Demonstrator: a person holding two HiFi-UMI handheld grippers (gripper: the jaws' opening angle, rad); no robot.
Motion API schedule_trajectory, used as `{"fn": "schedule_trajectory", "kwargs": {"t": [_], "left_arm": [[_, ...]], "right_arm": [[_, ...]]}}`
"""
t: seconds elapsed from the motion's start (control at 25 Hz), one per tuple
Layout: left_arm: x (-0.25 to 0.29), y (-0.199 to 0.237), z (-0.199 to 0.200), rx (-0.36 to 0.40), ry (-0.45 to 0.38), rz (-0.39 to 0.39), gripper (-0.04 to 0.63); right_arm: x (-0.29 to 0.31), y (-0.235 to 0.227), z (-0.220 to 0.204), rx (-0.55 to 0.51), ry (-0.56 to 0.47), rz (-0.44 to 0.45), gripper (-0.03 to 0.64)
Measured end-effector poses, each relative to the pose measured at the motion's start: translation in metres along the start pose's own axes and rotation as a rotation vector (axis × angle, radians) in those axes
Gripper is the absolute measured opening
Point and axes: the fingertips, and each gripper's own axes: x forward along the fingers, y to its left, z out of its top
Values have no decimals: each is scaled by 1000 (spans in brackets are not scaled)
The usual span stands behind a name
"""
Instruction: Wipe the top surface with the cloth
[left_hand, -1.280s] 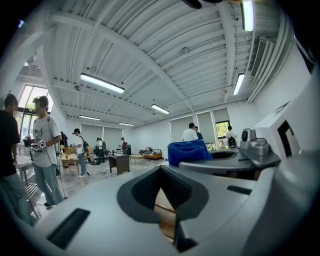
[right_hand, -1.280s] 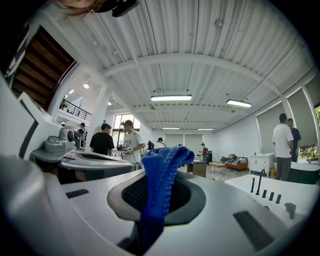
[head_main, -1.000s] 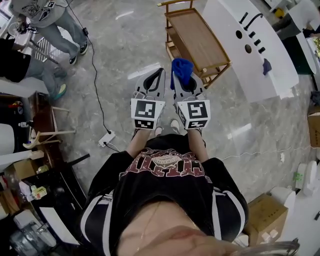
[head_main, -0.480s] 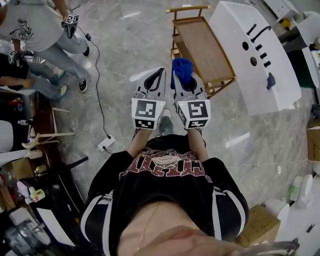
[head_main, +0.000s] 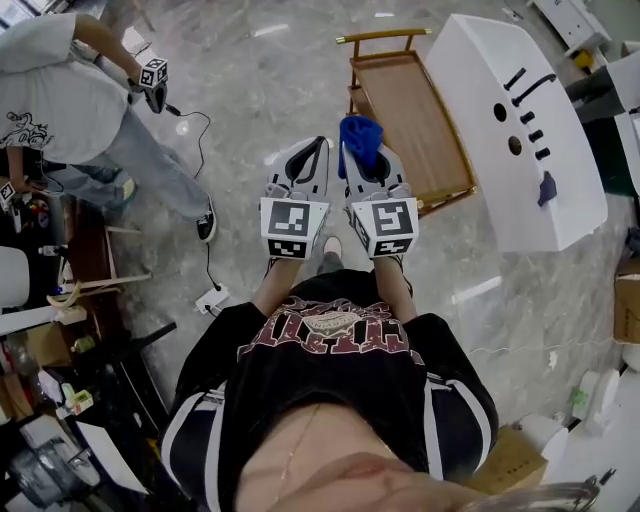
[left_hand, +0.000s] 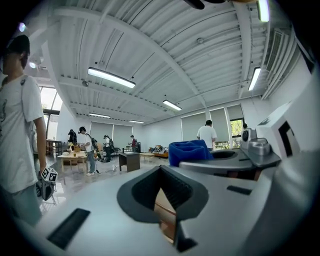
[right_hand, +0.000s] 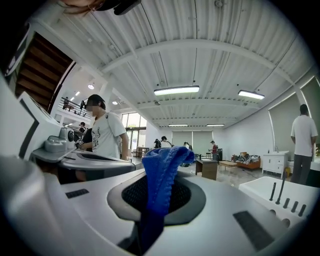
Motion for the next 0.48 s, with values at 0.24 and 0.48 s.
{"fn": "schedule_trajectory", "kwargs": {"t": [0.24,0.48], "left_arm": [[35,11,2,3,9,18,46],[61,6,10,27,-7,19,46]], "right_arm": [[27,-22,-1,3,13,25,57],[39,-50,5,6,-27,9,57]]}}
